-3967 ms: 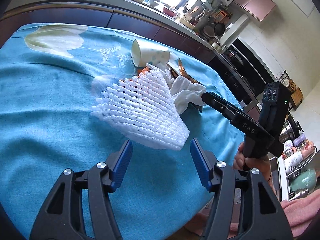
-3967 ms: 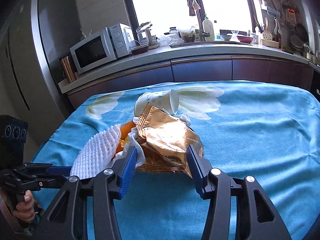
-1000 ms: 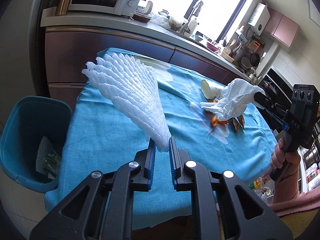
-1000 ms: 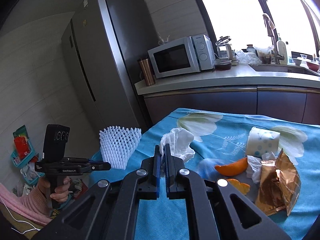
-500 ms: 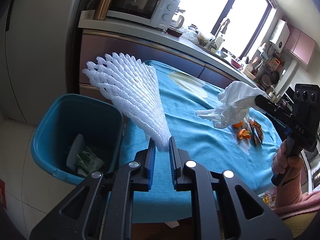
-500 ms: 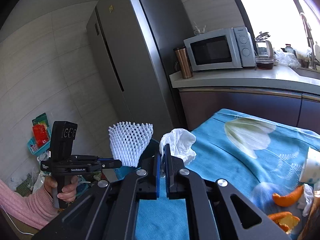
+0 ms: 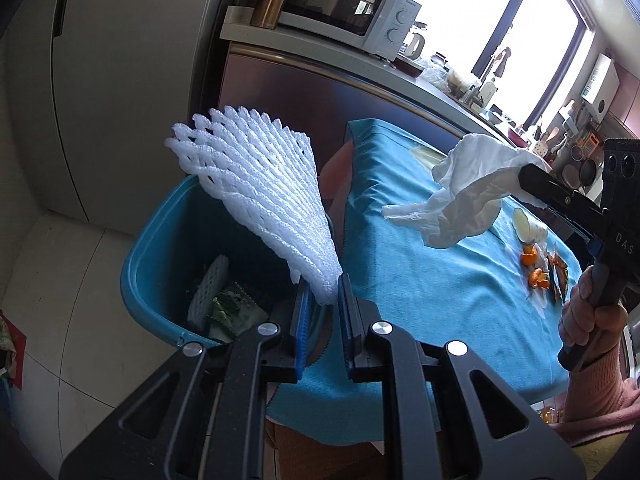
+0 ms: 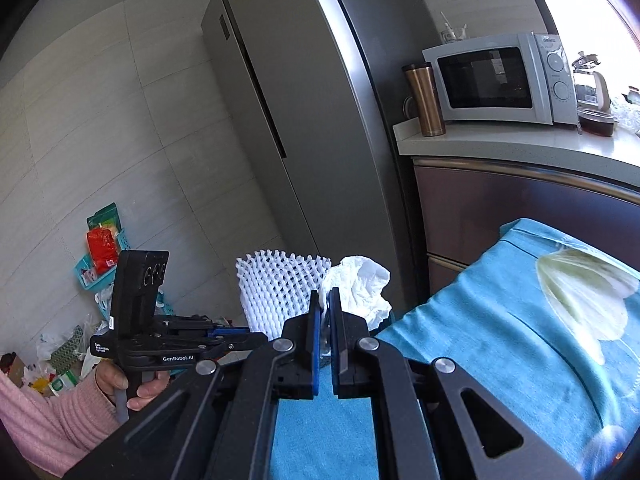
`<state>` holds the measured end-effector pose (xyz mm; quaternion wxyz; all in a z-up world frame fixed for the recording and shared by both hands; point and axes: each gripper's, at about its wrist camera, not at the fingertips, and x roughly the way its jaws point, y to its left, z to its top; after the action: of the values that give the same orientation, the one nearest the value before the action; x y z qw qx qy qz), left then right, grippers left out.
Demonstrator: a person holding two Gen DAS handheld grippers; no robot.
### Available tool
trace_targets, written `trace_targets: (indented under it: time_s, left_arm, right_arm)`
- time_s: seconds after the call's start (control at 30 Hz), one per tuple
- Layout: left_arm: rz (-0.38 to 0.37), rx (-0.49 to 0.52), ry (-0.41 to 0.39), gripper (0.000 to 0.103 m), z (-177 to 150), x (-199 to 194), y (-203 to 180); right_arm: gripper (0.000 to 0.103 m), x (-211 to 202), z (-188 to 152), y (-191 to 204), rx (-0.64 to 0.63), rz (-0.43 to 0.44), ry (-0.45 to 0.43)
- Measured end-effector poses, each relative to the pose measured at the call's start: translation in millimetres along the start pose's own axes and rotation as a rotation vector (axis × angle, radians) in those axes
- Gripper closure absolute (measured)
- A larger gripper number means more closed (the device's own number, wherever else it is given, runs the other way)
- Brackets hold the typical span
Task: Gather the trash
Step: 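Carry the foam net and white tissue toward the teal bin, then open the left tool over the bin while the right tool releases the tissue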
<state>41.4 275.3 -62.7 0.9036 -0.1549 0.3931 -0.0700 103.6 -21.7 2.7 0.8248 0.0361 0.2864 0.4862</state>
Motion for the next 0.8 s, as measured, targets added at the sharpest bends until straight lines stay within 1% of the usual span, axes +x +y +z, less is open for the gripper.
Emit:
trace_targets:
  time_s: [0.2, 0.37, 0.8]
  left_arm:
    - [0.018, -0.032, 0.04, 0.089, -6, 15, 16]
    - [0.035, -0.039, 0.069, 0.089, -7, 28, 23]
    - [0.062, -0.081, 0.158, 0.088, -12, 71, 43]
  right_arm:
    - [0.1, 37, 3, 6, -0.013, 0.01, 0.062]
    - [0.1, 66, 1, 9, -0.026, 0.008, 0.113]
    - [0.098, 142, -10, 0, -0.013, -0.055, 0.29]
